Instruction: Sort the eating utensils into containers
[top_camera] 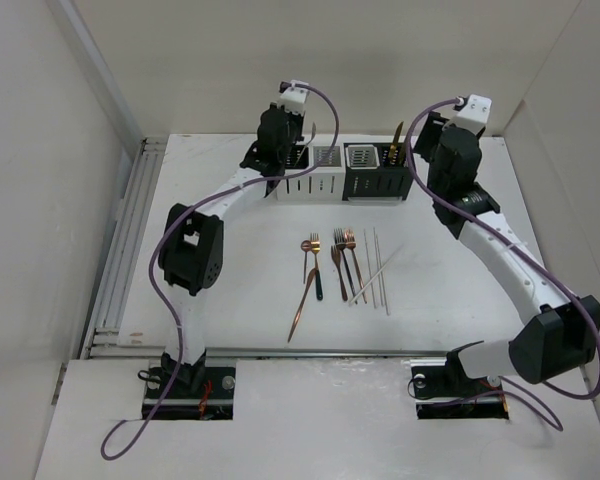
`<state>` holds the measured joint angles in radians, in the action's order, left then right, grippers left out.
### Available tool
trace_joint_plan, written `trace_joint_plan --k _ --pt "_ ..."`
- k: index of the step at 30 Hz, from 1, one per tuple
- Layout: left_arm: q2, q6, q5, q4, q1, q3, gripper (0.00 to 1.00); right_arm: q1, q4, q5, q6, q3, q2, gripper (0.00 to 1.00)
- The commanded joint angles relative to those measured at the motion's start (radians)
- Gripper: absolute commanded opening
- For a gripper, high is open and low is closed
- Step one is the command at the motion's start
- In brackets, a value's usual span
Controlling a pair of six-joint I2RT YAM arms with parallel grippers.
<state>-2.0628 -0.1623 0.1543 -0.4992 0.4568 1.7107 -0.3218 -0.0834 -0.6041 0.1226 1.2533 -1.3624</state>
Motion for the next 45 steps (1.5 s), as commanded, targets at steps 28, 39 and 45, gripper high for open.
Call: trace_joint_plan --k 28,39,45 --pt "0.232 0.153 0.064 0.551 -0.013 -0.023 0.6 -0.214 0.817 0.173 0.804 -0.236 0.057 0.48" --pt "0.515 0.211 0.022 0.686 0.02 -0.436 0.61 -0.128 0.712 0.247 0.743 -0.247 -0.135 0.52" --pt "0.567 0.211 0.033 0.666 0.02 -0.523 0.62 -0.074 0.653 0.291 0.697 -0.224 -0.24 0.52"
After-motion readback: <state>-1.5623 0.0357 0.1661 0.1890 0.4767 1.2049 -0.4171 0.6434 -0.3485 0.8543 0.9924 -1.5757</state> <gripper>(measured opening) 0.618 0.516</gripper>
